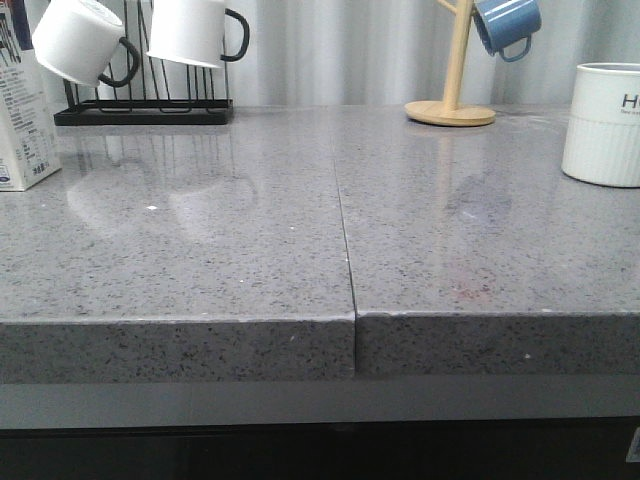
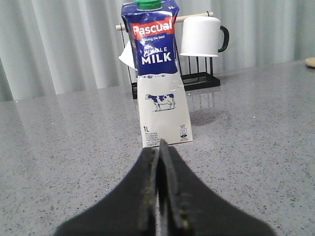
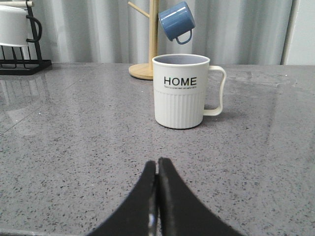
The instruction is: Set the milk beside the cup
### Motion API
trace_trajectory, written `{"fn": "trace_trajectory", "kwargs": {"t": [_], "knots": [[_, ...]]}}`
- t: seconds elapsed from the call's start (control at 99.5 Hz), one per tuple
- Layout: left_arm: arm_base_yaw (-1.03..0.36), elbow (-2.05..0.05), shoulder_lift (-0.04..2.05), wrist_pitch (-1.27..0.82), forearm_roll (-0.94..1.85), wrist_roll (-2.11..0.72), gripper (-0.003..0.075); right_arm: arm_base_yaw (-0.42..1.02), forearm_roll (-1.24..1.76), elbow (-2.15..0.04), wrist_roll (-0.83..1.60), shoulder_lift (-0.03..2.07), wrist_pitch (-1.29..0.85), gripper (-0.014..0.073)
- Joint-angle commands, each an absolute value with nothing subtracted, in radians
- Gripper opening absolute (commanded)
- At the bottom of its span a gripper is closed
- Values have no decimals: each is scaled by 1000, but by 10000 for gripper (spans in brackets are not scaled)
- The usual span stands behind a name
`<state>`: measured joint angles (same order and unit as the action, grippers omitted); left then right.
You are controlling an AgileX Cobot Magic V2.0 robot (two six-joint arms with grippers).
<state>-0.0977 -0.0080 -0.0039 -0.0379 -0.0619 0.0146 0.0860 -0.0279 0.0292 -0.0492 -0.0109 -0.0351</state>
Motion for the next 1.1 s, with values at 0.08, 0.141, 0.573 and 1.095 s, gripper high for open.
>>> {"fn": "trace_trajectory", "kwargs": {"t": [0.08,0.141,0.573,1.095], "knots": [[-99,43,-37,41,-53,21,-20,87,-24,8,-42,-29,55,-121],[-99,43,-37,41,-53,21,-20,87,-15,-1,-42,-29,53,-121],[-99,43,-37,41,-53,21,-20,84,-12,-333,-42,191,-256,-121],[-99,43,-37,41,-53,21,-20,84,-12,-525,-42,686,-211,-97]]}}
